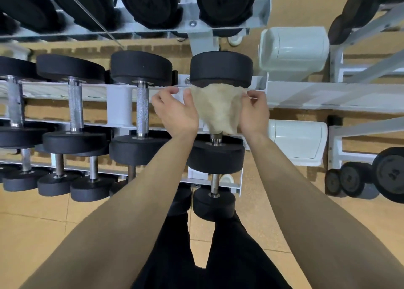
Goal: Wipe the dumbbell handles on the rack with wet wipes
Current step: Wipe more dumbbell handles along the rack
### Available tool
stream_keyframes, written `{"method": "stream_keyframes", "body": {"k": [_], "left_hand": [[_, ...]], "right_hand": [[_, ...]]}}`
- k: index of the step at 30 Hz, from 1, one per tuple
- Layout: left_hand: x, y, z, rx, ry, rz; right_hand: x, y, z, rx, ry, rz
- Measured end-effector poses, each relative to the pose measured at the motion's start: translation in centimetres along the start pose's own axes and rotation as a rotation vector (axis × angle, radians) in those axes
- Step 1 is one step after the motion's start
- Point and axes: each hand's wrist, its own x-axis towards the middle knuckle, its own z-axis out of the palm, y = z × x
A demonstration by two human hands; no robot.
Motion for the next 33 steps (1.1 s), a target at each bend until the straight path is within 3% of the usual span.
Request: {"method": "stream_keyframes", "body": {"k": [2, 5, 7, 12, 15, 21, 25, 33], "left_hand": [[-1.2, 0.7, -0.1, -0.039, -0.075, -0.083], [-3.0, 2.6, 0.8, -0.123, -0.448, -0.297], [-3.4, 3.5, 2.3, -0.094, -0.585, -0.343], [-2.2, 4.5, 5.1, -0.095, -0.571, -0.399], [-1.0, 4.9, 5.6, -0.160, -0.594, -0.430], [0.9, 3.6, 4.7, -0.504, -0.942, -0.571], [-0.3, 2.3, 4.5, -0.478, -0.926, -0.558], [-2.8, 1.5, 4.9, -0.045, -0.707, -0.529]], "right_hand": [[-0.8, 0.4, -1.3, -0.033, 0.072, -0.033], [-2.9, 1.4, -1.6, -0.028, 0.085, -0.047], [-4.7, 2.6, -0.4, -0.038, 0.080, -0.029], [-7.0, 4.4, 2.0, 0.053, 0.164, -0.001], [-6.5, 4.6, 1.8, -0.025, 0.156, -0.040], [-6.7, 4.7, 2.0, -0.026, 0.187, -0.052], [-6.8, 4.2, 1.8, 0.027, 0.192, -0.011], [-7.0, 3.6, 1.8, 0.057, 0.198, 0.003]]}}
